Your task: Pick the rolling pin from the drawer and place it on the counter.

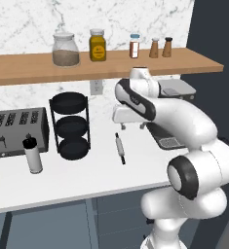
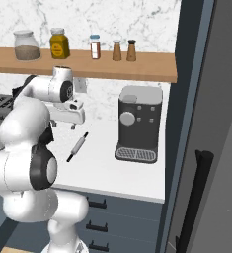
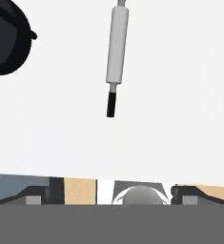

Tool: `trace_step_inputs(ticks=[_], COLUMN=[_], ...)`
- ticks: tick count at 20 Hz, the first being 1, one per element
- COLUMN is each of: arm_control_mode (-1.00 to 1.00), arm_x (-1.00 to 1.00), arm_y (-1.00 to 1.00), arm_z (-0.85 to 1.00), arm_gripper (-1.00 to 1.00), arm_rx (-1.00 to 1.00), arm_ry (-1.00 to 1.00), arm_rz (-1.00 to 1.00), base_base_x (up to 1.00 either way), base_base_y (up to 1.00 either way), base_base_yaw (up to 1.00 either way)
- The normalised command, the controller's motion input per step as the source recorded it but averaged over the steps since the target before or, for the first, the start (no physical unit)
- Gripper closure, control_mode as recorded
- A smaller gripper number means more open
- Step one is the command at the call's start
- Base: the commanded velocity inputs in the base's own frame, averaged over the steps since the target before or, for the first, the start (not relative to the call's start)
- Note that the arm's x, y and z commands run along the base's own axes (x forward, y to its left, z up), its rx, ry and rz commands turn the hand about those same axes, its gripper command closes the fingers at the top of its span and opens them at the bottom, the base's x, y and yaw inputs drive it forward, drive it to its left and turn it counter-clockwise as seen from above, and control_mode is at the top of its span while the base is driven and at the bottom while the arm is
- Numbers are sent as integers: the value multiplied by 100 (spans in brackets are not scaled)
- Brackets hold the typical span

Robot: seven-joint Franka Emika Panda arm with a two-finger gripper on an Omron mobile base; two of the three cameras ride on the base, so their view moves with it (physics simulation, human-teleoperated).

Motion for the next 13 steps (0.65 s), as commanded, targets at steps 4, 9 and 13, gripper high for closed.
trace_step_inputs(ticks=[4,9,13], arm_control_mode=[-100,-100,-100], arm_x=[-62,-88,-72], arm_y=[-97,-100,-47], arm_z=[55,33,24], arm_gripper=[-100,-100,-100], arm_rx=[-1,0,0], arm_ry=[0,-9,-17], arm_rz=[4,2,1], base_base_x=[0,0,0], base_base_y=[0,0,0], base_base_yaw=[0,0,0])
